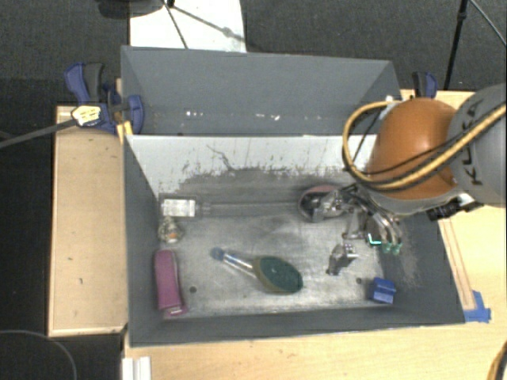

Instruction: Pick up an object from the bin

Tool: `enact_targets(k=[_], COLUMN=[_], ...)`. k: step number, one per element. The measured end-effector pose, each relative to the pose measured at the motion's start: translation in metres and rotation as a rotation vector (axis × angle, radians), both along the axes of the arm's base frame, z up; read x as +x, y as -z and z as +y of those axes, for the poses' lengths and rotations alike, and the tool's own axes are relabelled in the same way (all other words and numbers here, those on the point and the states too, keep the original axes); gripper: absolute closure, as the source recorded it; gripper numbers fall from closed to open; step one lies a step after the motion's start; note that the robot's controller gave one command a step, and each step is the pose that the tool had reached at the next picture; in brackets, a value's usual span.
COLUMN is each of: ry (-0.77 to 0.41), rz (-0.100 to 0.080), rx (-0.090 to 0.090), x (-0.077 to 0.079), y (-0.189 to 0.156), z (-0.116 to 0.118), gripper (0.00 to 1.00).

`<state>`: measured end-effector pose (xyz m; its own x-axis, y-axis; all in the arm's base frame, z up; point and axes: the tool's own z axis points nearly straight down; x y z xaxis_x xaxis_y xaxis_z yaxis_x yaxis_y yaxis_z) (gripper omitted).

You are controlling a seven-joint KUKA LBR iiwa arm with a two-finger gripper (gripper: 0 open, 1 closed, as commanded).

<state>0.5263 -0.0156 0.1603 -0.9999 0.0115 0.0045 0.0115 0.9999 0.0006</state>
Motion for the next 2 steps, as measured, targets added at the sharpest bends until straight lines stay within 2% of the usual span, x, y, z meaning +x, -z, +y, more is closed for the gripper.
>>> enact_targets(k=[1,2], ry=[0.029,0.189], rz=[-0.003,-0.011], rx=[0.004,0.002], x=[-0.016,-0.033], y=[0.020,0.089], z=[0.070,0.124], gripper=[0.00,0.00])
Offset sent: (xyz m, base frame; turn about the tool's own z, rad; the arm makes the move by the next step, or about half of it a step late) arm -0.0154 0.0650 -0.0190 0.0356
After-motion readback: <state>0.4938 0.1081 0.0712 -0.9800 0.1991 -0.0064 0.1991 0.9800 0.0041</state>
